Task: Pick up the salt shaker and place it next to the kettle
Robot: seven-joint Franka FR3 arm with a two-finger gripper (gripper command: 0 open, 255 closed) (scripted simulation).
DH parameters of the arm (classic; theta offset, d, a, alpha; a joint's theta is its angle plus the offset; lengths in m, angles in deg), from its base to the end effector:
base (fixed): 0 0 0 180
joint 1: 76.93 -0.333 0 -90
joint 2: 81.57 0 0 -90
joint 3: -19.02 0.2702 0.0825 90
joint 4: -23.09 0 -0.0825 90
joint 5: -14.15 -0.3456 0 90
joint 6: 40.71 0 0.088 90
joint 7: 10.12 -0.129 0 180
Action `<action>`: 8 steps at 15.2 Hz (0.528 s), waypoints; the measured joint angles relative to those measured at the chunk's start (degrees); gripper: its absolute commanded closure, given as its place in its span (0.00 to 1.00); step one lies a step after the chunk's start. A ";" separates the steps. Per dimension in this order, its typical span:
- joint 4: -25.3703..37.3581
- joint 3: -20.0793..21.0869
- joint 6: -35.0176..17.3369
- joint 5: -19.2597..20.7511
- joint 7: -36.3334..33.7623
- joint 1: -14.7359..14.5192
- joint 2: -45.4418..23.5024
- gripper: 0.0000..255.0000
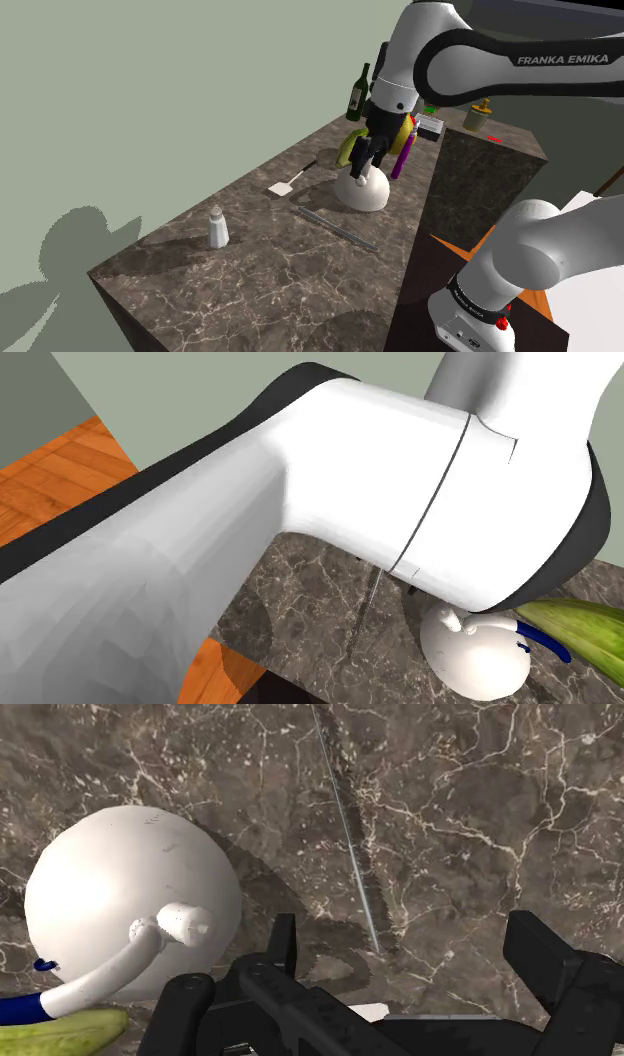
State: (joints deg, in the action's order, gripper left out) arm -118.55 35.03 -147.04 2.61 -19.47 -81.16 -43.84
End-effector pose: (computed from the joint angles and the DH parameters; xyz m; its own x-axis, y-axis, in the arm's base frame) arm 0.3240 0.1428 0.4591 0.9964 0.0812 0.0225 0.0818 -0.9962 -0.0291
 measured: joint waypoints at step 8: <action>4.01 11.19 -11.48 0.16 -12.61 0.25 -11.55 0.00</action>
State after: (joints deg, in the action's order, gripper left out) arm -114.54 46.21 -158.52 2.78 -32.08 -80.91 -55.39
